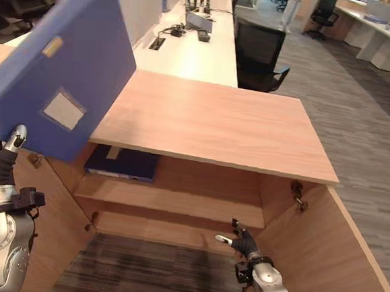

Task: Put the empty folder in the office cabinet

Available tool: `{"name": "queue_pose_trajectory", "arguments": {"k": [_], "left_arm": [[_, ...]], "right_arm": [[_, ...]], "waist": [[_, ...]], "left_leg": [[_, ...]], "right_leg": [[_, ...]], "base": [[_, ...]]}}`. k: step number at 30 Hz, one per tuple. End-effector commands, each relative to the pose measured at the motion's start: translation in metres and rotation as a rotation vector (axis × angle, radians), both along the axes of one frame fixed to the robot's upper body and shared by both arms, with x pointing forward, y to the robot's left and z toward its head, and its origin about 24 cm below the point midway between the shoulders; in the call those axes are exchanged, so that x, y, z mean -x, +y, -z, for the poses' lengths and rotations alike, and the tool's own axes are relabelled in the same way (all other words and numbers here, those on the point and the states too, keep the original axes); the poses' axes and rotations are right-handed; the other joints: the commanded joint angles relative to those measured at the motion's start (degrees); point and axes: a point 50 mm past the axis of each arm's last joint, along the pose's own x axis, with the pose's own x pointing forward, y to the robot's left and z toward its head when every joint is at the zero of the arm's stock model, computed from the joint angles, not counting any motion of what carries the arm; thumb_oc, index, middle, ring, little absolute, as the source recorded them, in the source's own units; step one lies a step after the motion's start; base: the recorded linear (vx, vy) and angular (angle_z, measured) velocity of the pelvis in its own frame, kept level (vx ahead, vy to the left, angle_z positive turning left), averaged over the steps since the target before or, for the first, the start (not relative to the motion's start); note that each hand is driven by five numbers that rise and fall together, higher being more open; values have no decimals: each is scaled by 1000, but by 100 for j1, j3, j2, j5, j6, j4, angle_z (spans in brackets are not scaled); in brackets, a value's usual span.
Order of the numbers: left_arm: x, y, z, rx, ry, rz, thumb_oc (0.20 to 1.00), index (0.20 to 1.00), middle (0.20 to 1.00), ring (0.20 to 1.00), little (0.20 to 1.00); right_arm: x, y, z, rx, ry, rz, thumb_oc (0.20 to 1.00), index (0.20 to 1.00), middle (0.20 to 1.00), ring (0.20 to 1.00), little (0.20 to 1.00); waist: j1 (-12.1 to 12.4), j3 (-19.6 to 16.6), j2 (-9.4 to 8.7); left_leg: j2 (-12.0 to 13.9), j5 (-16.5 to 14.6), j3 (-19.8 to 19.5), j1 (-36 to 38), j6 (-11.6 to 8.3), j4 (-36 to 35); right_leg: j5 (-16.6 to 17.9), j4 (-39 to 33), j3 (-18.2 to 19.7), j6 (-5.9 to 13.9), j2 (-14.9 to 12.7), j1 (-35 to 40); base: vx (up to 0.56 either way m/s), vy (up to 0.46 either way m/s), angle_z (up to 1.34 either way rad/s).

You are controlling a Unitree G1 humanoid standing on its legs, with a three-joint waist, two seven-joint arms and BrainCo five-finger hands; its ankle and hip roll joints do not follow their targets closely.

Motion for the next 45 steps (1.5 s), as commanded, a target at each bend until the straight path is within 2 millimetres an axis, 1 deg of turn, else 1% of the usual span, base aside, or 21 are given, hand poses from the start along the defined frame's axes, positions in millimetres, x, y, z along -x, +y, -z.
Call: {"name": "queue_pose_trajectory", "arguments": {"k": [1,6,7,8,9,11,12,14,15,16,17,18,20,22,27,30,31,34,41,42,45], "left_arm": [[-9,-2,17,53,91,78,200,200,200,200,200],[-12,-11,12,137,37,171,200,200,200,200,200],[-15,-16,10,186,13,255,200,200,200,200,200],[-17,-20,8,226,-12,305,200,200,200,200,200],[-24,-29,7,309,-50,415,200,200,200,200,200],[-28,-38,8,378,-70,512,200,200,200,200,200],[-32,-48,10,435,-81,600,200,200,200,200,200],[-35,-58,10,482,-91,680,200,200,200,200,200],[-37,-65,8,500,-100,736,200,200,200,200,200],[-37,-69,7,511,-103,770,200,200,200,200,200],[-38,-69,7,512,-103,770,200,200,200,200,200],[-38,-72,6,514,-106,790,200,200,200,200,200],[-40,-81,5,527,-111,855,200,200,200,200,200],[-41,-85,5,528,-107,877,200,200,200,200,200],[-41,-88,7,515,-87,892,200,200,200,200,200],[-41,-87,8,503,-84,887,200,200,200,200,200],[-41,-85,8,489,-80,875,200,200,200,200,200],[-40,-83,9,486,-71,862,200,200,200,200,200],[-39,-78,11,473,-61,827,200,200,200,200,200],[-39,-75,11,461,-60,811,200,200,200,200,200],[-37,-68,12,439,-53,777,200,200,200,200,200]], "right_arm": [[-28,6,-14,-74,-93,-7,1000,1000,1000,1000,1000],[-36,8,-27,-102,-158,-8,1000,1000,1000,1000,1000],[-41,12,-36,-141,-196,-28,1000,1000,1000,1000,1000],[-44,17,-42,-184,-222,-54,1000,1000,1000,1000,1000],[-50,31,-56,-334,-262,-121,1000,1000,1000,1000,1000],[-50,44,-64,-465,-276,-195,1000,1000,1000,1000,1000],[-48,57,-73,-579,-285,-281,1000,1000,1000,1000,1000],[-47,69,-85,-664,-303,-369,1000,1000,1000,1000,1000],[-46,77,-96,-730,-322,-436,1000,1000,1000,1000,1000],[-45,82,-102,-749,-328,-491,1000,1000,1000,1000,1000],[-45,82,-102,-749,-328,-491,1000,1000,1000,1000,1000],[-44,86,-106,-773,-323,-535,1000,1000,1000,1000,1000],[-42,97,-120,-823,-333,-647,1000,1000,1000,1000,1000],[-40,102,-126,-845,-341,-695,1000,1000,1000,1000,1000],[-41,101,-136,-847,-383,-728,1000,1000,1000,1000,1000],[-41,99,-133,-815,-370,-732,1000,1000,1000,1000,1000],[-40,97,-127,-797,-347,-721,1000,1000,1000,1000,1000],[-38,95,-120,-768,-320,-710,1000,1000,1000,1000,1000],[-38,87,-109,-782,-309,-608,1000,1000,1000,1000,1000],[-39,76,-106,-713,-321,-576,1000,1000,1000,1000,1000],[-45,54,-100,-614,-334,-472,1000,1000,1000,1000,1000]], "waist": [[-118,181,-195],[-109,199,-173],[-115,197,-154],[-117,196,-139],[-122,189,-134],[-123,174,-130],[-131,161,-133],[-147,151,-135],[-161,136,-139],[-169,122,-143],[-170,122,-141],[-174,113,-147],[-190,85,-158],[-196,72,-159],[-217,39,-159],[-230,29,-153],[-237,20,-153],[-237,16,-153],[-255,14,-145],[-265,3,-142],[-276,-15,-142]], "left_leg": [[-69,-561,-74,162,56,68],[-78,-542,-106,137,56,68],[-80,-538,-113,129,60,68],[-87,-535,-114,127,59,68],[-92,-520,-114,120,57,68],[-98,-511,-109,111,54,68],[-101,-506,-104,110,50,68],[-102,-499,-104,110,49,68],[-102,-495,-104,108,47,68],[-103,-495,-110,107,48,68],[-103,-495,-110,107,48,68],[-99,-491,-111,106,45,68],[-98,-484,-117,107,46,68],[-95,-479,-117,106,48,68],[-88,-465,-130,94,56,68],[-87,-465,-137,94,54,68],[-84,-466,-134,90,54,68],[-77,-465,-136,85,50,68],[-75,-463,-132,84,47,68],[-79,-466,-132,81,47,68],[-80,-470,-142,77,50,68]], "right_leg": [[-451,38,-97,449,-251,289],[-463,38,-119,443,-257,292],[-467,38,-116,437,-262,289],[-469,38,-110,436,-263,288],[-474,38,-119,438,-266,288],[-471,38,-112,442,-270,285],[-473,38,-114,446,-272,280],[-469,38,-111,449,-278,283],[-470,38,-106,451,-279,281],[-467,38,-105,455,-279,276],[-467,38,-106,455,-279,275],[-464,38,-104,458,-279,272],[-442,38,-99,465,-286,269],[-432,38,-88,463,-289,265],[-433,38,-74,459,-290,265],[-433,38,-69,459,-288,263],[-440,38,-56,456,-283,256],[-448,38,-50,451,-278,254],[-464,38,-32,444,-270,259],[-468,38,-46,449,-270,259],[-465,38,-48,452,-273,258]], "base": [[0,0,0],[0,0,0],[0,0,0],[0,0,0],[-13,4,-4],[-4,-1,-2],[0,0,0],[0,0,0],[0,0,0],[0,0,0],[0,0,0],[0,0,0],[0,0,0],[0,0,0],[0,0,0],[0,0,0],[0,0,0],[0,0,0],[0,0,0],[0,0,0],[0,0,0]]}}
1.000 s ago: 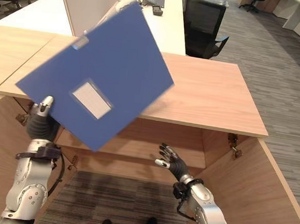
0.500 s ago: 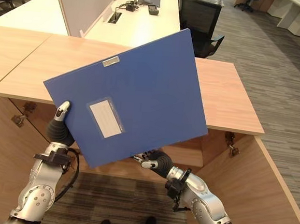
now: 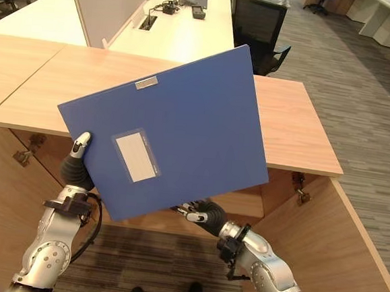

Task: Put the empty folder in the office cabinet

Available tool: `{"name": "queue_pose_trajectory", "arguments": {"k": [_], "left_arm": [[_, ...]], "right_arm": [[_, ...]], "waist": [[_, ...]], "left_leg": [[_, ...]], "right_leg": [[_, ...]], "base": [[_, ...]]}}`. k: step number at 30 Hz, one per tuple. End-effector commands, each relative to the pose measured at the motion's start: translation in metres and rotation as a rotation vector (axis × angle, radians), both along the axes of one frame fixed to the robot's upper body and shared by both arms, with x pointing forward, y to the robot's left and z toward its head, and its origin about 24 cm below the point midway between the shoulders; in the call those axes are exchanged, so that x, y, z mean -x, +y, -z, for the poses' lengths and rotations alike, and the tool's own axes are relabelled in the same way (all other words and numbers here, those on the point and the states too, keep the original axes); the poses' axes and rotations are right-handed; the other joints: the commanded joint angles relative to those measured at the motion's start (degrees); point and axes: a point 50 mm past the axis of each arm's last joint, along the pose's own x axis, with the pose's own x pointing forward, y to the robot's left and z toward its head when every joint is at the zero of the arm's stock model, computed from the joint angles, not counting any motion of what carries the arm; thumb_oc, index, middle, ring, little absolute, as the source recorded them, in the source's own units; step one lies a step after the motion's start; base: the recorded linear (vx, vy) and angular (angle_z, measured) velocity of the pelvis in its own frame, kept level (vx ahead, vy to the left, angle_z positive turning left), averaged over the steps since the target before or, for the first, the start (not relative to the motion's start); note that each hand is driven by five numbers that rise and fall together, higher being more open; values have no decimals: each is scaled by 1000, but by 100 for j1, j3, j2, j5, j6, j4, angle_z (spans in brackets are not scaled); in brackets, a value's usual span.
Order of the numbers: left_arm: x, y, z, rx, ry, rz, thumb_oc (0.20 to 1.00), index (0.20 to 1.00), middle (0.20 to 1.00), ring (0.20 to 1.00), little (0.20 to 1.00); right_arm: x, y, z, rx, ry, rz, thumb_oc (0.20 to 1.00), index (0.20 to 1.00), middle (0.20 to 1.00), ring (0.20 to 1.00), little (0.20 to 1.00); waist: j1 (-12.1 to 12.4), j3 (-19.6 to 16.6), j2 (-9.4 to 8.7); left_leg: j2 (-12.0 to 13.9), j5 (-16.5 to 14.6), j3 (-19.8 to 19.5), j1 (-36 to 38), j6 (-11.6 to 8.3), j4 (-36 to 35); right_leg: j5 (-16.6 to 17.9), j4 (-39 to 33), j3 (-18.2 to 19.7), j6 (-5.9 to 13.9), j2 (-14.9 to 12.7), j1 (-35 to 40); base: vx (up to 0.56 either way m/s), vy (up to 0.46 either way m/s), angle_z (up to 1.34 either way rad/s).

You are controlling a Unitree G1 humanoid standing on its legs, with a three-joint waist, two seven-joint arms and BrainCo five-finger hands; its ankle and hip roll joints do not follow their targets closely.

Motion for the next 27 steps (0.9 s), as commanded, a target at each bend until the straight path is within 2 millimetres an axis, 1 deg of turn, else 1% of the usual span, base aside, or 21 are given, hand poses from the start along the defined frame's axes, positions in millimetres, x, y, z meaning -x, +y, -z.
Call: {"name": "queue_pose_trajectory", "arguments": {"k": [1,2,3,4,5,6,7,8,9,10,12,14,15,18,19,21,22,23,25,26,27], "left_arm": [[-3,15,-20,-58,-114,-51,200,200,200,200,200],[-3,15,-20,-58,-114,-50,200,200,200,200,200],[-2,21,-19,-76,-110,-77,200,200,200,200,200],[-2,21,-19,-76,-110,-77,200,200,200,200,200],[-2,25,-19,-89,-106,-98,200,200,200,200,200],[-2,25,-19,-89,-106,-98,200,200,200,200,200],[-1,37,-20,-127,-105,-156,200,200,200,200,200],[-1,37,-20,-127,-105,-156,200,200,200,200,200],[-1,41,-21,-138,-105,-172,200,200,200,200,200],[0,49,-22,-166,-103,-203,200,200,200,200,200],[0,56,-24,-197,-101,-231,200,200,200,200,200],[1,64,-25,-231,-99,-260,200,200,200,200,200],[1,64,-25,-231,-99,-260,200,200,200,200,200],[2,73,-26,-274,-96,-295,200,200,200,200,200],[4,79,-28,-307,-96,-313,200,200,200,200,200],[4,81,-29,-328,-97,-317,200,200,200,200,200],[4,84,-30,-359,-95,-323,200,200,200,200,200],[4,90,-33,-424,-92,-327,200,200,200,200,200],[4,95,-36,-512,-84,-315,200,200,200,200,200],[5,98,-38,-557,-80,-308,200,200,200,200,200],[4,98,-38,-558,-81,-308,200,200,200,200,200]], "right_arm": [[-13,-16,-7,56,-87,109,1000,1000,1000,1000,1000],[-13,-16,-7,56,-87,109,1000,1000,1000,1000,1000],[-17,-33,-8,88,-98,209,1000,1000,1000,1000,1000],[-17,-33,-8,88,-98,209,1000,1000,1000,1000,1000],[-20,-45,-10,108,-112,272,1000,1000,1000,1000,1000],[-20,-45,-10,108,-112,272,1000,1000,1000,1000,1000],[-29,-71,-21,84,-152,453,1000,1000,1000,1000,1000],[-29,-71,-21,84,-152,453,1000,1000,1000,1000,1000],[-31,-79,-25,80,-171,499,1000,1000,1000,1000,1000],[-32,-91,-34,90,-208,567,1000,1000,1000,1000,1000],[-33,-103,-46,103,-254,619,1000,1000,1000,1000,1000],[-34,-110,-57,88,-302,657,1000,1000,1000,1000,1000],[-34,-110,-57,88,-302,658,1000,1000,1000,1000,1000],[-34,-116,-70,78,-356,693,1000,1000,1000,1000,1000],[-34,-117,-81,68,-404,702,1000,1000,1000,1000,1000],[-34,-117,-85,65,-422,699,1000,1000,1000,1000,1000],[-34,-117,-90,78,-447,693,1000,1000,1000,1000,1000],[-32,-119,-100,130,-490,675,1000,1000,1000,1000,1000],[-31,-125,-110,185,-531,678,1000,1000,1000,1000,1000],[-30,-128,-114,198,-547,690,1000,1000,1000,1000,1000],[-30,-128,-114,197,-546,690,1000,1000,1000,1000,1000]], "waist": [[-59,-233,-160],[-58,-233,-160],[-64,-248,-164],[-63,-247,-164],[-68,-256,-164],[-68,-255,-164],[-76,-291,-167],[-76,-291,-167],[-78,-304,-167],[-92,-318,-165],[-94,-329,-162],[-103,-344,-155],[-101,-341,-157],[-107,-351,-150],[-110,-353,-149],[-107,-355,-150],[-109,-358,-150],[-113,-360,-147],[-128,-364,-142],[-136,-375,-133],[-131,-374,-138]], "left_leg": [[-74,-515,-151,64,74,12],[-73,-516,-151,64,74,12],[-75,-519,-164,66,79,12],[-75,-519,-164,66,79,12],[-76,-524,-172,69,82,12],[-76,-524,-172,70,82,12],[-82,-546,-183,73,94,12],[-82,-546,-183,73,94,12],[-82,-552,-187,71,97,12],[-86,-558,-192,65,104,12],[-88,-564,-184,69,107,12],[-93,-573,-180,72,108,12],[-93,-573,-180,72,108,12],[-97,-585,-177,79,112,12],[-103,-593,-168,84,113,12],[-104,-595,-166,84,114,12],[-107,-598,-161,88,113,12],[-106,-602,-153,93,114,12],[-104,-608,-140,98,115,12],[-104,-611,-137,101,117,12],[-103,-612,-134,102,117,12]], "right_leg": [[-466,31,-63,455,-275,294],[-466,31,-63,455,-275,294],[-467,31,-64,460,-271,299],[-467,31,-64,460,-271,300],[-468,31,-71,463,-272,307],[-468,31,-71,463,-271,307],[-463,31,-63,469,-272,311],[-463,31,-62,469,-272,311],[-465,31,-62,471,-272,309],[-459,31,-58,474,-273,308],[-459,31,-55,479,-272,312],[-463,31,-45,482,-270,316],[-463,31,-45,482,-270,316],[-464,31,-32,485,-267,312],[-460,31,-19,483,-266,308],[-460,31,-8,482,-264,309],[-459,31,-7,483,-264,310],[-459,31,3,486,-263,311],[-453,31,8,496,-265,313],[-450,31,18,501,-265,315],[-450,31,21,501,-264,314]], "base": [[0,0,0],[0,0,0],[0,0,0],[0,0,0],[0,0,0],[0,0,0],[0,0,0],[0,0,0],[0,0,0],[0,0,0],[0,0,0],[0,0,0],[0,0,0],[0,0,0],[0,0,0],[0,0,0],[0,0,0],[0,0,0],[0,0,0],[0,0,0],[0,0,0]]}}
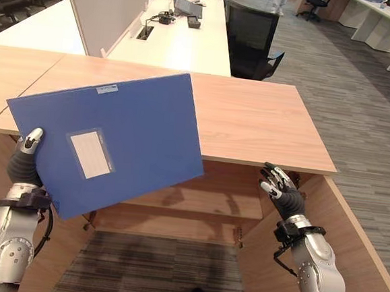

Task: Put the empty folder in the office cabinet

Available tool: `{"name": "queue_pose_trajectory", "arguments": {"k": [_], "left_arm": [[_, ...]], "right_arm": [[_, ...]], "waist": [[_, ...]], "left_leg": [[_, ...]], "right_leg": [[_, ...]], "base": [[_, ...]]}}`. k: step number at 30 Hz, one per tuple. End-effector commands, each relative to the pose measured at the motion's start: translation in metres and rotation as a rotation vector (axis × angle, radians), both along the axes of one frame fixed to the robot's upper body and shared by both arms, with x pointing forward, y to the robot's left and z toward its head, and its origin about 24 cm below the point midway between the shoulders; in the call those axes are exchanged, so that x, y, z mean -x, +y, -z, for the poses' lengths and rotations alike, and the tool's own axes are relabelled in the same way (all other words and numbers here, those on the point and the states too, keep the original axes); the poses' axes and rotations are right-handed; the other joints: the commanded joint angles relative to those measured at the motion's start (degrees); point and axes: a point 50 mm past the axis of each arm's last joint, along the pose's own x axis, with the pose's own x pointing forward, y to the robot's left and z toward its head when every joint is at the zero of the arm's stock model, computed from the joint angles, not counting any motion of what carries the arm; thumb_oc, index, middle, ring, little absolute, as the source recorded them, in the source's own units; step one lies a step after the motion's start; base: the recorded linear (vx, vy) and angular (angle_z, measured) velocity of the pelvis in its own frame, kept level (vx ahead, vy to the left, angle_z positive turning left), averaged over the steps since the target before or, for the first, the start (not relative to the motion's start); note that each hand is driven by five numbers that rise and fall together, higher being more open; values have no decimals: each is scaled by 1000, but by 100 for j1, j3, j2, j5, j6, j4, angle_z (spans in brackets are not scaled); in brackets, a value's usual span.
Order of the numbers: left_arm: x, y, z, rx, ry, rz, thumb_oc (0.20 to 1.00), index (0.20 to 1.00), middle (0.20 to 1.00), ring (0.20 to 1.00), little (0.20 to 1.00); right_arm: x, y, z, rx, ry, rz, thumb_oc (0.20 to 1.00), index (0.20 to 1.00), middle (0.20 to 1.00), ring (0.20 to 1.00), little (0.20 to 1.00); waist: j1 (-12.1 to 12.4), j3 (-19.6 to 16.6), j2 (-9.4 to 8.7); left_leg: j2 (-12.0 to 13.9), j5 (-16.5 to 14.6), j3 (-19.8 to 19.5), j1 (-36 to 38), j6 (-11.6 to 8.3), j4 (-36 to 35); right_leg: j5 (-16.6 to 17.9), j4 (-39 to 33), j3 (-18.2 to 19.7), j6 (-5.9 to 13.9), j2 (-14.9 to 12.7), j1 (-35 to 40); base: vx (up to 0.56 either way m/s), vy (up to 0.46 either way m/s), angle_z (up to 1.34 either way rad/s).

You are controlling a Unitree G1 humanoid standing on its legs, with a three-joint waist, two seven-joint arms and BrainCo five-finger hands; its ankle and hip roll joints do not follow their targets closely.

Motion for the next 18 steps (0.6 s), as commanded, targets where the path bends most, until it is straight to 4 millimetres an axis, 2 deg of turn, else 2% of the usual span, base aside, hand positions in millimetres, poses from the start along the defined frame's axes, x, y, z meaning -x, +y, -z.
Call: {"name": "queue_pose_trajectory", "arguments": {"k": [1,2,4,6,7,8,10,11,14,18], "left_arm": [[-2,19,-28,-237,-50,-14,200,200,200,200,200],[-2,24,-38,-332,-49,2,200,200,200,200,200],[-3,25,-38,-333,-49,2,200,200,200,200,200],[-1,28,-63,-485,-83,55,200,200,200,200,200],[-1,28,-63,-484,-83,56,200,200,200,200,200],[0,25,-73,-548,-103,96,200,200,200,200,200],[0,23,-78,-578,-110,122,200,200,200,200,200],[2,18,-87,-643,-124,173,200,200,200,200,200],[6,10,-102,-766,-134,263,200,200,200,200,200],[11,-2,-119,-942,-145,345,200,200,200,200,200]], "right_arm": [[-14,-17,-85,134,-372,36,1000,1000,1000,1000,1000],[-12,-25,-95,193,-397,67,1000,1000,1000,1000,1000],[-13,-25,-95,192,-397,68,1000,1000,1000,1000,1000],[-9,-41,-126,462,-425,96,1000,1000,1000,1000,1000],[-9,-41,-127,464,-424,96,1000,1000,1000,1000,1000],[-7,-43,-140,563,-441,90,1000,1000,1000,1000,1000],[-7,-44,-146,613,-443,87,1000,1000,1000,1000,1000],[-7,-44,-159,715,-460,81,1000,1000,1000,1000,1000],[-6,-42,-181,873,-498,74,1000,1000,1000,1000,1000],[-6,-36,-197,953,-542,50,1000,1000,1000,1000,1000]], "waist": [[-42,-158,-185],[-58,-185,-186],[-54,-184,-192],[-95,-231,-192],[-93,-233,-188],[-108,-259,-183],[-114,-278,-183],[-123,-299,-178],[-129,-324,-156],[-155,-376,-166]], "left_leg": [[-80,-646,-120,184,104,15],[-104,-620,-107,167,110,15],[-104,-620,-106,165,110,15],[-108,-626,-79,178,105,15],[-107,-627,-77,177,105,15],[-107,-631,-67,179,102,15],[-104,-632,-60,181,99,15],[-101,-632,-45,185,94,15],[-74,-664,-15,235,75,15],[-92,-618,8,212,65,15]], "right_leg": [[-473,35,17,509,-249,393],[-444,35,20,520,-269,371],[-443,35,22,521,-269,369],[-429,35,46,546,-266,357],[-429,35,47,547,-266,355],[-422,35,61,557,-267,350],[-415,35,65,564,-268,350],[-407,35,74,572,-267,348],[-411,35,110,591,-236,374],[-360,35,132,605,-242,333]], "base": [[0,0,0],[0,0,0],[0,0,0],[0,0,0],[-9,5,-4],[-3,5,-4],[-4,4,-4],[-4,5,-9],[10,4,-11],[-8,5,-2]]}}
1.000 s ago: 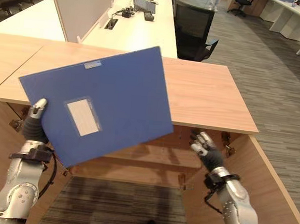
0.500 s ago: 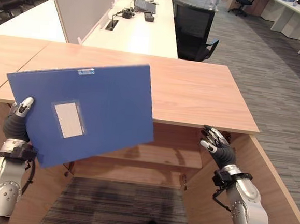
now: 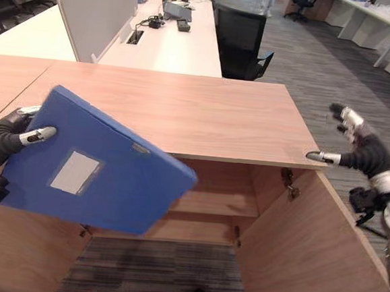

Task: Put the empty folder in the office cabinet

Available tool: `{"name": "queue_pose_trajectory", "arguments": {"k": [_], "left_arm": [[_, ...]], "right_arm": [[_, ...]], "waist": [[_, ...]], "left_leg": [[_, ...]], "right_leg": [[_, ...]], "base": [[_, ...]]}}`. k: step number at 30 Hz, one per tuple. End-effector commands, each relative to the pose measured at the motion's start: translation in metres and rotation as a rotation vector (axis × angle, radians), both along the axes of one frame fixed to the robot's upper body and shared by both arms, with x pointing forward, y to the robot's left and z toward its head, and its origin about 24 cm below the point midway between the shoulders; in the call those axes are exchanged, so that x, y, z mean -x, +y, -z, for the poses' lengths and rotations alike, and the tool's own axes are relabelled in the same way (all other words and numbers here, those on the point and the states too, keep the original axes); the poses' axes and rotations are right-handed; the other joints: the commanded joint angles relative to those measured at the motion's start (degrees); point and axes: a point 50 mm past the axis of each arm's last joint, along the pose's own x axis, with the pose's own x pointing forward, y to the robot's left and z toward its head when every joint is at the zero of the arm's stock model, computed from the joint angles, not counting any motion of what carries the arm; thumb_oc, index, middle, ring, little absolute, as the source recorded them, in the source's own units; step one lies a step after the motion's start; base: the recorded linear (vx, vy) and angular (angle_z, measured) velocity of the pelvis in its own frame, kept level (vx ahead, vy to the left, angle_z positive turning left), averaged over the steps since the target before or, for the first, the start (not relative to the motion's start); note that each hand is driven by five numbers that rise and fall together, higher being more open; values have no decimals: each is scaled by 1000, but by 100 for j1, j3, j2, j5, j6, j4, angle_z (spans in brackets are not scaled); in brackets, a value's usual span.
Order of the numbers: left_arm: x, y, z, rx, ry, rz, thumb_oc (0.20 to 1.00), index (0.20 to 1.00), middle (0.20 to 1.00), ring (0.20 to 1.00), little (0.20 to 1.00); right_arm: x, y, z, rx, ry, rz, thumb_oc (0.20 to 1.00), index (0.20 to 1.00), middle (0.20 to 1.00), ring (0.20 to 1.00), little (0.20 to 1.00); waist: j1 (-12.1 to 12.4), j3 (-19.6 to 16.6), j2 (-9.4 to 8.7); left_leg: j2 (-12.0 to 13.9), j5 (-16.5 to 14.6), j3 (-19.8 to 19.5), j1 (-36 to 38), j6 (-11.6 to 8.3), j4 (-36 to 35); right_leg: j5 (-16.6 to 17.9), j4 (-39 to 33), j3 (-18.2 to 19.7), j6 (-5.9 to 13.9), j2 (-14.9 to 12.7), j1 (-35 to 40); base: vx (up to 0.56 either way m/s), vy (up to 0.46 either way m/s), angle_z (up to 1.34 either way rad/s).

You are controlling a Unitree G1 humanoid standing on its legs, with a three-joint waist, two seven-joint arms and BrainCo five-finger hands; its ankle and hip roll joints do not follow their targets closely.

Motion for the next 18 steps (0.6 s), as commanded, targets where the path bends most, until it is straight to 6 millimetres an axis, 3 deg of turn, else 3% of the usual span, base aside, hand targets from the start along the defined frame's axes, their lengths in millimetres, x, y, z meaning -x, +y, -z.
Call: {"name": "queue_pose_trajectory", "arguments": {"k": [1,14,18], "left_arm": [[5,-6,-35,-127,-140,72,200,200,200,200,200],[10,-13,-33,-247,-38,176,200,200,200,200,200],[10,-8,-38,-520,-184,47,200,200,200,200,200]], "right_arm": [[-4,11,-27,95,-117,-40,1000,1000,1000,1000,1000],[-3,18,-16,20,-51,-148,1000,1000,1000,1000,1000],[-4,32,-3,8,18,-227,1000,1000,1000,1000,1000]], "waist": [[14,-305,-187],[-10,-282,-176],[33,-227,-176]], "left_leg": [[-84,-573,-142,48,44,18],[-58,-548,-119,41,17,18],[-50,-550,-121,45,18,18]], "right_leg": [[-364,33,-13,592,-246,242],[-337,33,-17,617,-254,237],[-348,33,-23,611,-254,237]], "base": [[0,0,0],[-6,-1,-4],[0,0,0]]}}
